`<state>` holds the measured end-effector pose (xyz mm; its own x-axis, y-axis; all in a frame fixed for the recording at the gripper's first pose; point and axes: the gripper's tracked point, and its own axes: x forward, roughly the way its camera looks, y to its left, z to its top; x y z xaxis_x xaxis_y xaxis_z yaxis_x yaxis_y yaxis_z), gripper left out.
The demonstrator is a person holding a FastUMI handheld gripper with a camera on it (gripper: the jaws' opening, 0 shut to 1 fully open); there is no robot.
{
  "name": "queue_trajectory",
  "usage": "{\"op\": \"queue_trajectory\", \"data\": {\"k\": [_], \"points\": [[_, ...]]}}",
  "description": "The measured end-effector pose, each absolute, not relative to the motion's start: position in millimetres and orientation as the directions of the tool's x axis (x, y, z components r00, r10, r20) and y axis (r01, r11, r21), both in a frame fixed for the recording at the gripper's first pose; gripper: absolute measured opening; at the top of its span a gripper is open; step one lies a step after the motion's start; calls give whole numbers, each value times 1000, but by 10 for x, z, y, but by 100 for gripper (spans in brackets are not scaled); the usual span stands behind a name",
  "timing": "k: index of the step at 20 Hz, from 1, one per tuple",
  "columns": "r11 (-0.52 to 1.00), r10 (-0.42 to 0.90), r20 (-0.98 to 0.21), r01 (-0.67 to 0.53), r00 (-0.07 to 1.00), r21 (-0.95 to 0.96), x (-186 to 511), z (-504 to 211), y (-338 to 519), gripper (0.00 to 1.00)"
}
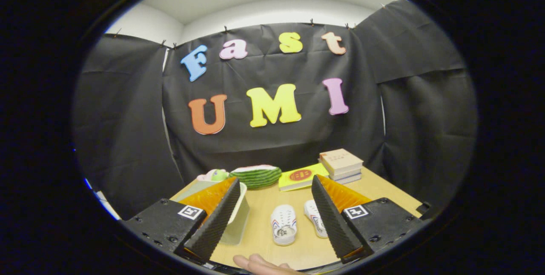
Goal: Open the storage box then place both shoes into the box .Put the left shoe in first, then the right shoe, with the right side of both shoes facing outward in a uniform manner.
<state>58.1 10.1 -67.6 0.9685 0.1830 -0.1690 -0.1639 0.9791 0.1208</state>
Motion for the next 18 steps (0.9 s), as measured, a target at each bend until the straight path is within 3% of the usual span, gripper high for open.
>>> {"op": "queue_trajectory", "data": {"k": [4, 8, 15, 18], "points": [[924, 356, -328, -276, 875, 266, 963, -1234, 388, 100], [846, 508, -474, -313, 720, 432, 1312, -1814, 640, 100], [730, 678, -581, -322, 451, 603, 1795, -2423, 1026, 98], [608, 791, -533, -301, 299, 734, 1842, -2496, 1229, 96]]}}
